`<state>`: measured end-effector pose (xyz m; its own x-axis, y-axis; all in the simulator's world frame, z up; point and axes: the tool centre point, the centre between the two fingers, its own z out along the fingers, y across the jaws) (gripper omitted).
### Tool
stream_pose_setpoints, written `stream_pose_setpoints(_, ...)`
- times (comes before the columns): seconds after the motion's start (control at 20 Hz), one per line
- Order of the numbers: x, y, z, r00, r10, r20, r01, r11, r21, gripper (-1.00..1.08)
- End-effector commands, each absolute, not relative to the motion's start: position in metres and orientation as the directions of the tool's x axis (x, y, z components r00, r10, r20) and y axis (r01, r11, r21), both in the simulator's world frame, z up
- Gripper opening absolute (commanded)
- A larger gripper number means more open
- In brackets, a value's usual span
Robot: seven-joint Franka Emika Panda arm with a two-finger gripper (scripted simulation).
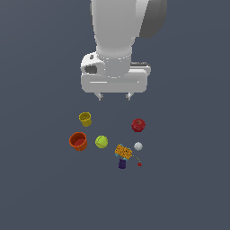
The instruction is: Pick up a designated object from a clutter of objects.
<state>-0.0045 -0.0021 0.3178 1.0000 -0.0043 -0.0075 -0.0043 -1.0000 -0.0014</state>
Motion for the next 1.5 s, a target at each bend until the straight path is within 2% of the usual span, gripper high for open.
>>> stream_pose_setpoints(0.0,-0.005,-0.002,0.318,1.000,-0.004,-0.008,-0.004,-1.000,-0.001,1.00)
stream_pose_setpoints(0.85,0.000,-0.023,0.304,0.999,-0.042,-0.004,-0.042,-0.999,-0.021,1.00)
stream_pose_setpoints(1.15,0.011,-0.029,0.273,0.995,-0.100,-0.005,-0.100,-0.995,-0.021,1.00)
stream_pose_setpoints(1.45,0.024,-0.041,0.219,0.980,-0.198,-0.005,-0.198,-0.980,-0.019,1.00)
